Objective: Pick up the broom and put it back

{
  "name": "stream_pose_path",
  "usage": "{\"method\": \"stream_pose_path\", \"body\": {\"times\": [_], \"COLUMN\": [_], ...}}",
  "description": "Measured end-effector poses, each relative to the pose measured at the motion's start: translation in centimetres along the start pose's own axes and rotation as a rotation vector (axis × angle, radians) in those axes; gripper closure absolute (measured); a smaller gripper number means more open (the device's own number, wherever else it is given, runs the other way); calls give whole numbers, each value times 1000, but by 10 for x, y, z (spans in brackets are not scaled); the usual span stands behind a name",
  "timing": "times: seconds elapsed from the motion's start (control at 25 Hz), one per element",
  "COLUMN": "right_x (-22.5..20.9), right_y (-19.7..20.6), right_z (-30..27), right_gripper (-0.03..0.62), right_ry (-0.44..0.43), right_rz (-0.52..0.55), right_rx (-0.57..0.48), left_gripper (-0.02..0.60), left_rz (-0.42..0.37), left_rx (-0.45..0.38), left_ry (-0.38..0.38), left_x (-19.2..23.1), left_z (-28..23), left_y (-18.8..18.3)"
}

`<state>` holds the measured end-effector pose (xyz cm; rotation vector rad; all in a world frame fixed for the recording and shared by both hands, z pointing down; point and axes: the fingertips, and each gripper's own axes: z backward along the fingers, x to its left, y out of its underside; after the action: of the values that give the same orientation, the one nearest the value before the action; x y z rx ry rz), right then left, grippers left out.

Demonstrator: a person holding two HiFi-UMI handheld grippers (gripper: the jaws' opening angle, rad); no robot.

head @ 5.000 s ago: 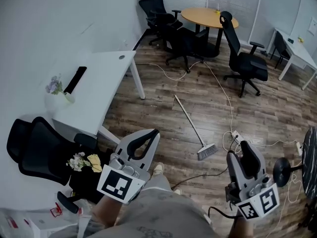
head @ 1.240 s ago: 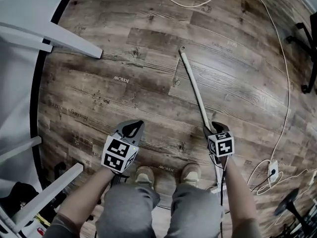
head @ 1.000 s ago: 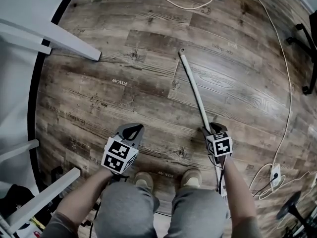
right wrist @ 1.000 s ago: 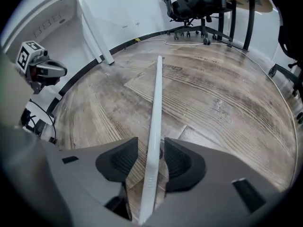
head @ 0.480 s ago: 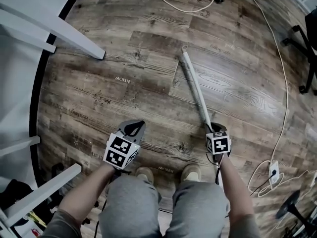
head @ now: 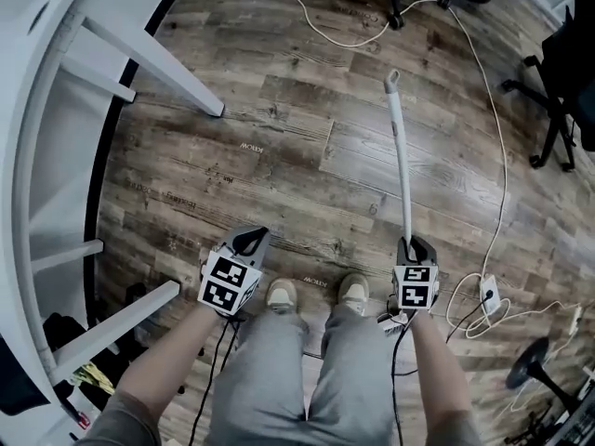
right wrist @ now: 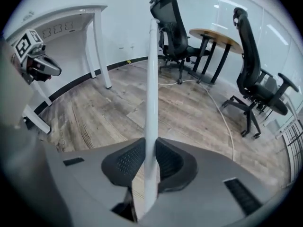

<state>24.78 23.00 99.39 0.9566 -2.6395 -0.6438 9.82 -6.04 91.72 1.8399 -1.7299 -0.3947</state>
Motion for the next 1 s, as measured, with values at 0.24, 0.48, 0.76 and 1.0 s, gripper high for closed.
{"method": "stream_pose_path", "body": {"times": [0.24, 0.48, 0.76, 1.0], "right_x": [-10, -16, -14, -7], "right_y": [-49, -124, -259, -374], "right_z": [107, 192, 282, 392], "right_gripper": [505, 503, 502, 502], "right_ry": [52, 83, 37, -35], "right_rz": [-7, -34, -22, -8], "right_rx": [-102, -265, -509, -670], "left_gripper": [561, 561, 561, 561], "left_rz": [31, 40, 55, 87], "left_rx": [-22, -45, -157, -301], "left_ry": [-23, -28, -78, -151], "left_x": [-18, -38, -31, -23], "left_z": [84, 156, 233, 328], "left_y": [-48, -91, -160, -249]}}
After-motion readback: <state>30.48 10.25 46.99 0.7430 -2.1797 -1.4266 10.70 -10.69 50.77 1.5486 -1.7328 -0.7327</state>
